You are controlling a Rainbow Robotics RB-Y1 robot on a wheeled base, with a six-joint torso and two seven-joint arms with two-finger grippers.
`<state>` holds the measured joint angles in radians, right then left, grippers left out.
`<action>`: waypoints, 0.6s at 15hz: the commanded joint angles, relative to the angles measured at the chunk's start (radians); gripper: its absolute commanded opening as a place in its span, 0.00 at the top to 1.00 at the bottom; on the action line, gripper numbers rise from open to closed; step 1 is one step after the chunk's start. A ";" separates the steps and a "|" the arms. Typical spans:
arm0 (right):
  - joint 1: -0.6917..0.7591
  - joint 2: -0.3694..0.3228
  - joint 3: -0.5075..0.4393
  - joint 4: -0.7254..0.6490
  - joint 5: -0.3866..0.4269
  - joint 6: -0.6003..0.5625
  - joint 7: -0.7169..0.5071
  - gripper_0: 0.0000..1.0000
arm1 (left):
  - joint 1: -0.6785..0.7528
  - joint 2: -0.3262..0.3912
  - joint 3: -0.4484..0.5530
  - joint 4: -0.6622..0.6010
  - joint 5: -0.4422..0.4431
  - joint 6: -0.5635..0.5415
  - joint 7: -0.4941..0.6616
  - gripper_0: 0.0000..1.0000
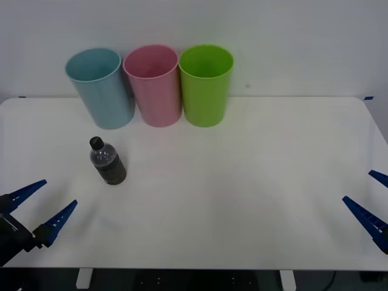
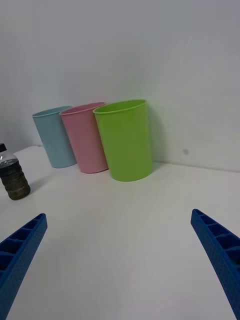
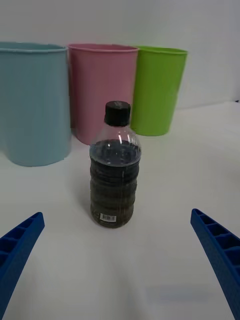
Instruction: Grasp the object on the table and drop it into the matching bin: aluminum can to the light blue bin, PET bottle to the pink bin.
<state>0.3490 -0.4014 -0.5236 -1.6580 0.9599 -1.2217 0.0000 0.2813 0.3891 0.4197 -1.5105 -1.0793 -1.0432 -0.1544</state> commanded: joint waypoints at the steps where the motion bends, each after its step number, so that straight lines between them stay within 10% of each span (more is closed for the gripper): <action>1: 0.000 0.000 0.000 0.000 0.000 0.000 0.000 0.00 | -0.057 0.000 -0.036 0.095 -0.001 0.043 -0.094 0.00; 9: 0.000 0.000 0.000 0.000 0.000 0.000 0.000 0.00 | -0.136 -0.070 -0.111 0.141 -0.001 0.160 -0.102 0.00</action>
<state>0.3490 -0.4014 -0.5236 -1.6580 0.9599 -1.2217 0.0000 0.1522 0.3314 0.3084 -1.3687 -1.0790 -0.8879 -0.2564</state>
